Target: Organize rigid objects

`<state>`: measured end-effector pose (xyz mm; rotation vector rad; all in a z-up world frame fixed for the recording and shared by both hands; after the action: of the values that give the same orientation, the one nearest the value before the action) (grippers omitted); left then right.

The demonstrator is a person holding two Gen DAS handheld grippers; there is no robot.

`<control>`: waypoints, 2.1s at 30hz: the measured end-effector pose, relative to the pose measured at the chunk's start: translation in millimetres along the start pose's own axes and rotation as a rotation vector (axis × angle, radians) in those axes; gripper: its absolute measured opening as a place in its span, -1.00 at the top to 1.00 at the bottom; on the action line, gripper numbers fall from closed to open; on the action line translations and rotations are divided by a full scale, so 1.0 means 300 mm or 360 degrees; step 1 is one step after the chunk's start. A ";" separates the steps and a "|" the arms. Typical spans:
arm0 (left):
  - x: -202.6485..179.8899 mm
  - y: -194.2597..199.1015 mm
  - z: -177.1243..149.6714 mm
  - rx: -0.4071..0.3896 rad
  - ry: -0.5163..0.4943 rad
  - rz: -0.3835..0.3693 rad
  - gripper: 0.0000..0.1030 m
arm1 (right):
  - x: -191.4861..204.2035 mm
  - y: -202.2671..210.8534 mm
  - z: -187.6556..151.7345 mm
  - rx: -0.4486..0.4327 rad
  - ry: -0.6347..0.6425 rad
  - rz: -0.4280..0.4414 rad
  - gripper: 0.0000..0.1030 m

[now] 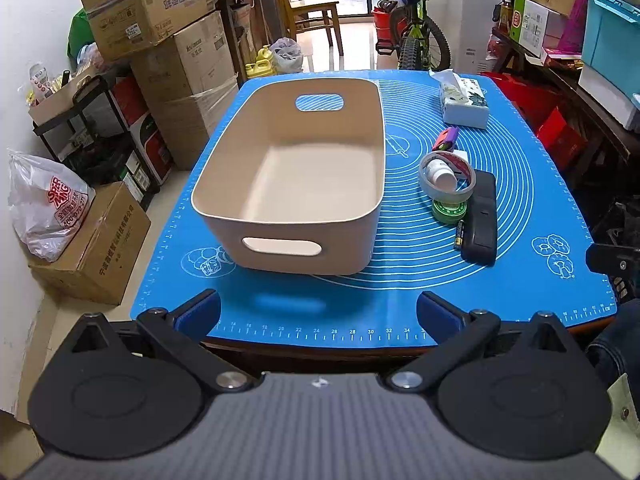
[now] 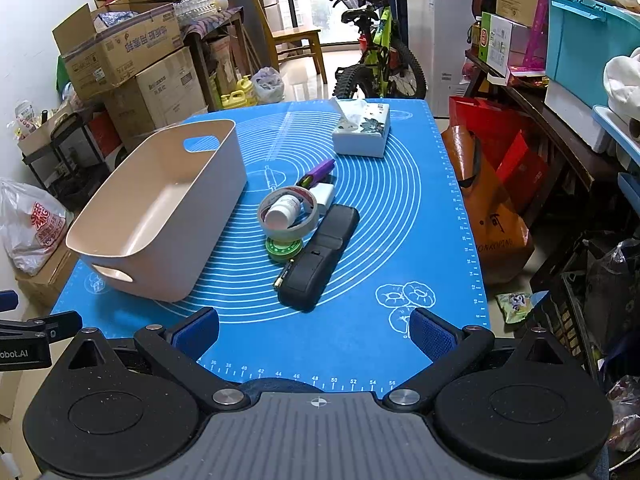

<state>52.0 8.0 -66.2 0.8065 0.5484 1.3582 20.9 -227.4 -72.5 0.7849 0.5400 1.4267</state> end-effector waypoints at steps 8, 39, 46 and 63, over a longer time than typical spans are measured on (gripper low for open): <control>0.001 0.000 0.002 -0.0006 -0.0001 -0.0002 -0.99 | 0.001 -0.001 0.000 -0.0001 -0.0002 -0.0001 -0.95; 0.314 -0.332 0.241 0.0099 0.0001 0.0069 -0.99 | 0.029 -0.292 0.163 0.0039 0.0012 -0.0122 -0.95; 0.417 -0.460 0.270 0.0199 0.0071 0.0069 -0.98 | 0.036 -0.452 0.174 0.0136 0.0039 -0.0178 -0.95; 0.476 -0.605 0.236 0.0426 0.0063 0.0037 0.28 | 0.021 -0.709 0.091 0.0410 0.0019 -0.0247 -0.81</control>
<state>242.8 132.0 -147.2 1.0062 0.7653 1.3407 181.9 -218.8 -214.0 0.9183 0.7879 1.2338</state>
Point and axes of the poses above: each gripper's, at about its wrist camera, not at the fingertips, and y roughly against the way its jaws point, x to its left, z to its top, the point moved 8 cm from there along -y, roughly the way its jaws point, and after that the axes turned 2 degrees about -z, right-handed, at the moved point
